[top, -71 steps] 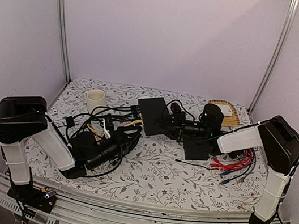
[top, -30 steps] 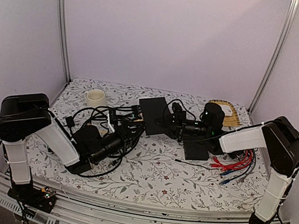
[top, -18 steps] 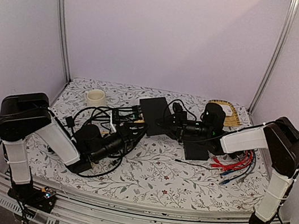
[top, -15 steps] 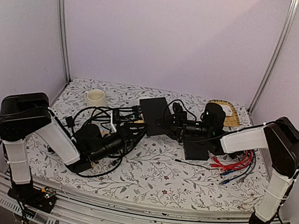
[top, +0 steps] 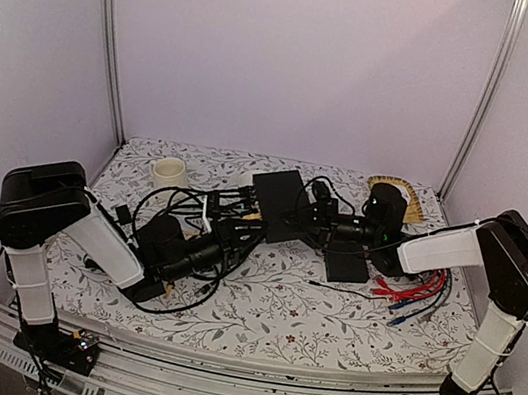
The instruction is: Pull the plug from the switch port
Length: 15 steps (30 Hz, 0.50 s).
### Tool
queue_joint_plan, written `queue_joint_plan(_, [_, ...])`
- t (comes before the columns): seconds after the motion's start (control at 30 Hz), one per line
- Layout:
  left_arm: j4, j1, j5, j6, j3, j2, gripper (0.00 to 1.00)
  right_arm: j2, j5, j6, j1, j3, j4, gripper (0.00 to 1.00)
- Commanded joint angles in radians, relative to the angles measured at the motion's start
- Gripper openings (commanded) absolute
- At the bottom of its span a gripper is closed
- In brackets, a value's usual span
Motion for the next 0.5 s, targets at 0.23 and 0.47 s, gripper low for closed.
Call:
queue_joint_plan(0.23, [0.033,0.012,0.034,0.027,0.033,0.001,0.24,-0.080,-0.051,-0.090,0.008,-0.010,-0.026,0.02])
queue_joint_plan(0.47, [0.023,0.021,0.053,0.027,0.045,0.002,0.38,-0.066,-0.067,-0.097,0.010,0.015,-0.025,0.02])
